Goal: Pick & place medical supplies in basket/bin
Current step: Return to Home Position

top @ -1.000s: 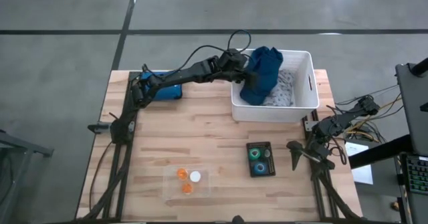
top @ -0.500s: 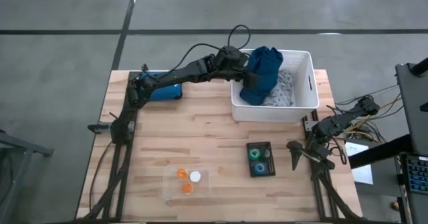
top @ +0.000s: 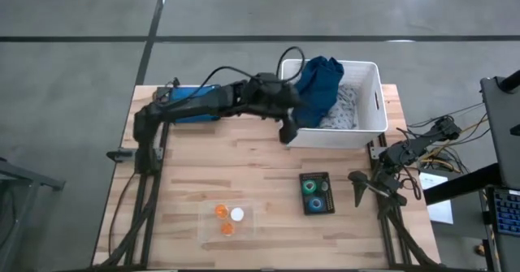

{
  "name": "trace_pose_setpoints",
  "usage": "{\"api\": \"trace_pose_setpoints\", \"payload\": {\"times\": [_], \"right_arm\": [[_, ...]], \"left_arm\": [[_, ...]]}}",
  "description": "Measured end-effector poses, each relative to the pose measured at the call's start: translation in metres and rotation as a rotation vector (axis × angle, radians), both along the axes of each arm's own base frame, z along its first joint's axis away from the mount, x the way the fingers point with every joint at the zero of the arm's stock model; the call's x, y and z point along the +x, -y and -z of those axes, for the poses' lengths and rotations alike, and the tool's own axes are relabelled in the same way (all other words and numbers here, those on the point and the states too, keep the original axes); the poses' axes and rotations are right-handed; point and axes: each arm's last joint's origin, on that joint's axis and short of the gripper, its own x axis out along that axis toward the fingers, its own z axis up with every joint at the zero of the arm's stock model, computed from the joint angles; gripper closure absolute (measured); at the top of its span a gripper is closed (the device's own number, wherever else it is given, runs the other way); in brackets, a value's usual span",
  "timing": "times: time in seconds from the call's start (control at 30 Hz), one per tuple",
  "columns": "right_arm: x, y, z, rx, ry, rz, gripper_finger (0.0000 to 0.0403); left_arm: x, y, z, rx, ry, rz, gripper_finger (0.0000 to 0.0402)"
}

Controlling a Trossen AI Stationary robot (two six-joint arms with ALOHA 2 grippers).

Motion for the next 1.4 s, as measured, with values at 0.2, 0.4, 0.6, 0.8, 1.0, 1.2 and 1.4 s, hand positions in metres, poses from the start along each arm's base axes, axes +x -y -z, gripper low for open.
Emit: {"api": "trace_pose_setpoints", "payload": {"times": [0.2, 0.4, 0.6, 0.8, 1.0, 1.2, 1.4], "right_arm": [[0.000, 0.000, 0.000, 0.000, 0.001, 0.000, 0.0019], [0.000, 0.000, 0.000, 0.000, 0.000, 0.000, 0.0019], [0.000, 0.000, 0.000, -0.003, -0.005, 0.000, 0.0019], [0.000, 0.000, 0.001, -0.003, -0.006, 0.000, 0.0019], [0.000, 0.000, 0.000, -0.003, -0.005, 0.000, 0.0019], [0.000, 0.000, 0.000, -0.003, -0.005, 0.000, 0.0019], [0.000, 0.000, 0.001, -0.003, -0.006, 0.000, 0.0019]], "left_arm": [[-0.027, 0.035, -0.001, 0.086, -0.026, 0.116, 0.0109], [-0.059, 0.047, 0.014, 0.096, 0.010, 0.134, 0.0147], [-0.099, 0.048, 0.040, 0.111, 0.095, 0.131, 0.0220], [-0.143, 0.050, 0.067, 0.120, 0.177, 0.128, 0.0297], [-0.184, 0.052, 0.095, 0.124, 0.217, 0.126, 0.0364], [-0.223, 0.054, 0.112, 0.126, 0.251, 0.132, 0.0396], [-0.262, 0.058, 0.124, 0.116, 0.309, 0.178, 0.0397]]}}
